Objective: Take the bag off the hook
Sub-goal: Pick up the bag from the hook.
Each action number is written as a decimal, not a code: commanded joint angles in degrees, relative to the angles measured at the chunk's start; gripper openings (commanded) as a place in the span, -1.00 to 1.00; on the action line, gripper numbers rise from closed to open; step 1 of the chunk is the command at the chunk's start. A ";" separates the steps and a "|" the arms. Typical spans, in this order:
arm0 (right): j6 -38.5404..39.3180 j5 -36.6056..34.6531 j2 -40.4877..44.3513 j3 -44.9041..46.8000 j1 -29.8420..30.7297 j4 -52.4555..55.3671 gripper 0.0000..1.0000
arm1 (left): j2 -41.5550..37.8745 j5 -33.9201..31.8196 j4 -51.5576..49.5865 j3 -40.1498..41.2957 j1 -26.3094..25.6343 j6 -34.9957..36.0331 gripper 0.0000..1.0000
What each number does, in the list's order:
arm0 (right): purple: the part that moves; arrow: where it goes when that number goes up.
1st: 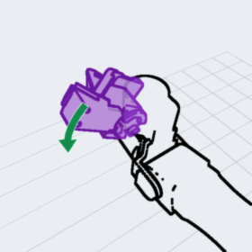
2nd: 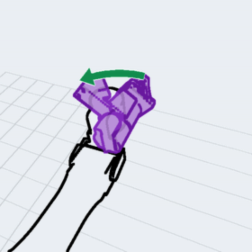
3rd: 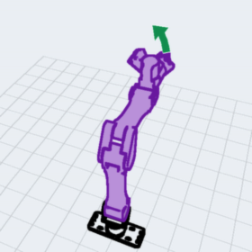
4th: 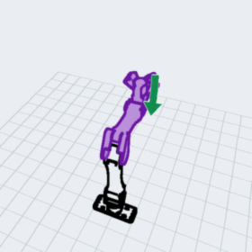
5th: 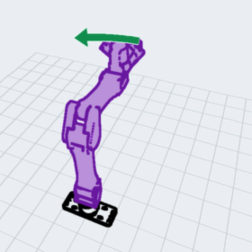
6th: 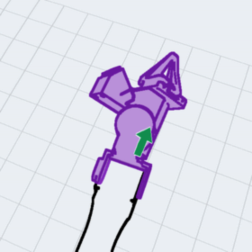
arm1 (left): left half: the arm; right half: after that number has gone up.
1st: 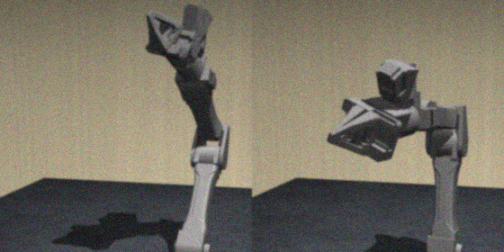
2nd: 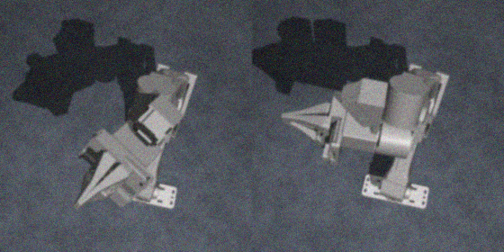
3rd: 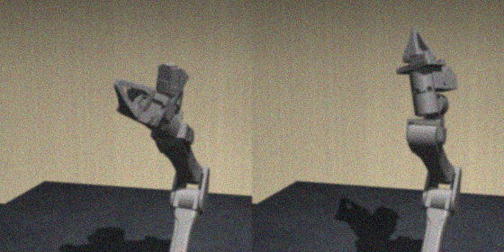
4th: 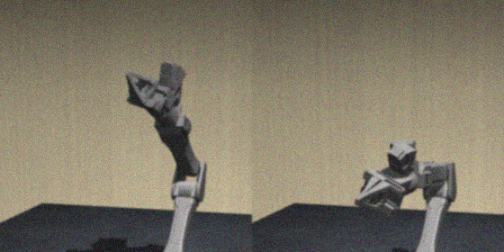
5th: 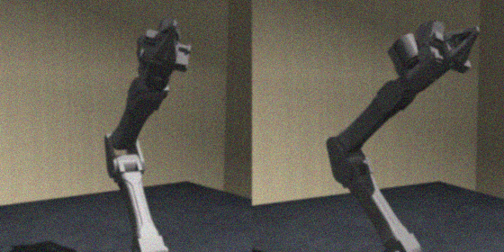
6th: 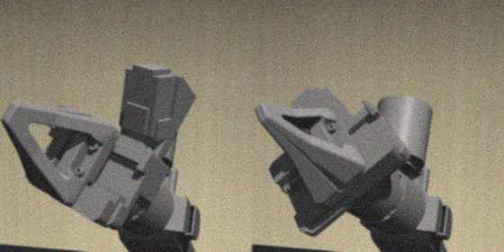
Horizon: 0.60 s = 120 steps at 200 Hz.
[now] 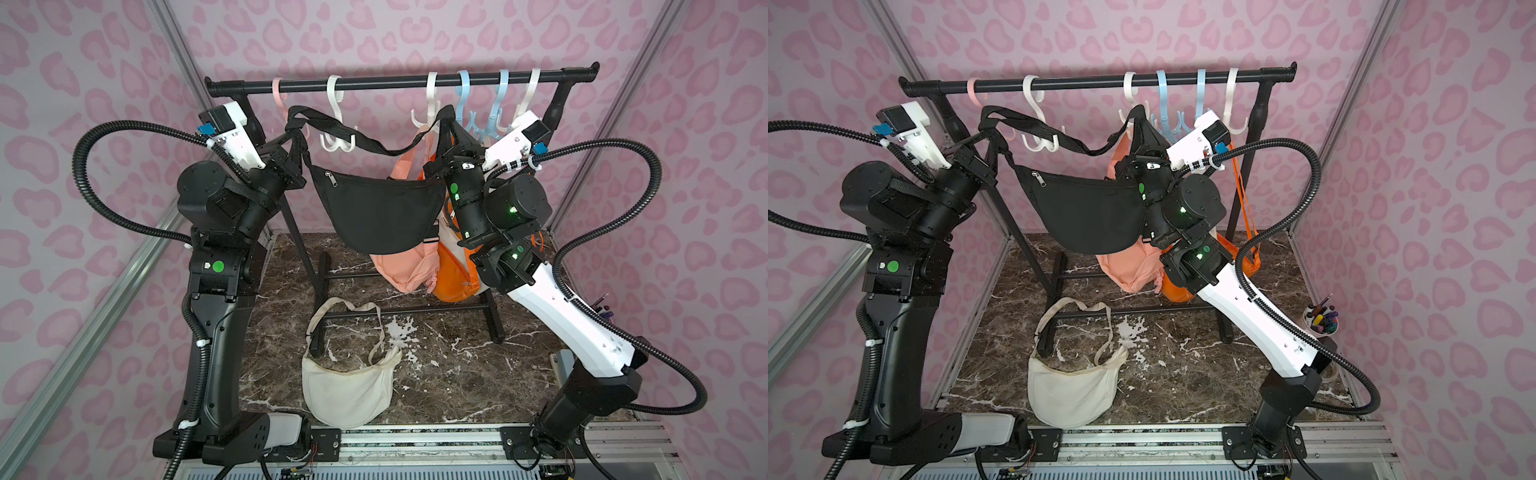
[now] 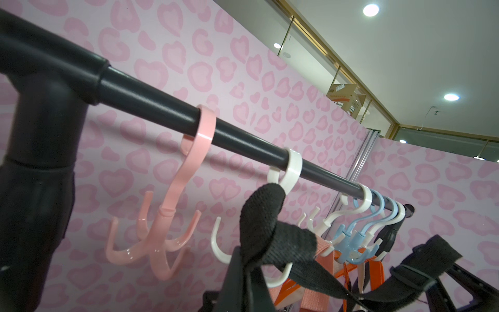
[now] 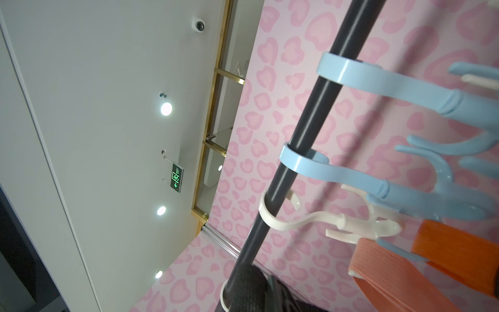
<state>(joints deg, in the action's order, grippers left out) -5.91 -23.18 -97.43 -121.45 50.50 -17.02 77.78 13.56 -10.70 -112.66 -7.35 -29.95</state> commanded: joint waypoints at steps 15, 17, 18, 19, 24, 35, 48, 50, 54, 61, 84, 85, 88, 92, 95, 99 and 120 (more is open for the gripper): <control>-0.42 2.15 -1.52 -3.71 -0.05 -1.93 -1.00 | -0.07 0.22 1.56 -1.46 -0.10 -0.46 -0.93; -0.46 2.28 -1.56 -3.88 -0.07 -1.78 -1.00 | -0.08 0.23 1.56 -1.50 -0.09 -0.46 -0.93; -0.48 2.31 -1.55 -4.02 -0.06 -1.74 -1.00 | -0.08 0.28 1.60 -1.50 -0.06 -0.46 -0.93; -0.49 2.33 -1.59 -4.17 -0.06 -1.64 -1.00 | -0.13 0.26 1.58 -1.55 -0.04 -0.46 -0.93; -0.55 2.58 -1.74 -4.52 -0.09 -1.31 -1.00 | -0.13 0.25 1.56 -1.66 -0.03 -0.37 -0.93; -0.68 3.19 -1.81 -5.25 -0.10 -0.62 -1.00 | -0.26 0.24 1.60 -1.86 -0.08 -0.30 -0.93; -0.85 4.13 -1.94 -6.01 -0.02 0.27 -1.00 | -0.50 0.32 1.65 -2.02 -0.11 -0.28 -0.93; -0.85 4.22 -1.90 -6.11 0.02 0.44 -1.00 | -0.52 0.32 1.65 -2.03 -0.05 -0.28 -0.93; -0.86 4.47 -1.89 -6.29 0.04 0.71 -1.00 | -0.59 0.41 1.70 -2.11 -0.09 -0.28 -0.93; -0.79 4.86 -1.83 -6.54 0.10 1.14 -1.00 | -0.62 0.64 1.65 -2.12 -0.11 -0.20 -0.93; -0.29 5.83 -1.45 -6.72 0.62 2.21 -1.00 | -1.15 0.78 1.78 -2.12 -0.06 -0.01 -0.93; -0.26 5.89 -1.50 -6.71 0.59 2.32 -1.00 | -1.19 0.77 1.80 -2.12 -0.09 -0.01 -0.93; -0.18 6.15 -1.44 -6.82 0.64 2.46 -1.00 | -1.19 0.76 1.76 -2.12 -0.10 0.06 -0.93; -0.15 6.27 -1.37 -6.95 0.69 2.70 -1.00 | -1.22 0.76 1.83 -2.12 -0.11 0.07 -0.93; -0.08 6.42 -1.36 -7.06 0.73 3.00 -1.00 | -1.22 0.77 1.90 -2.12 -0.09 0.02 -0.93; -0.07 6.60 -1.44 -7.28 0.79 3.27 -1.00 | -1.23 0.85 2.02 -2.12 -0.09 0.03 -0.93; 0.26 7.26 -1.72 -8.45 1.00 4.95 -1.00 | -1.24 1.06 2.56 -2.12 -0.04 -0.52 -0.93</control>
<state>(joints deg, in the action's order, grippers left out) -6.46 -17.76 -98.89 -128.86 51.29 -13.34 76.71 13.74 -10.57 -114.28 -7.51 -30.15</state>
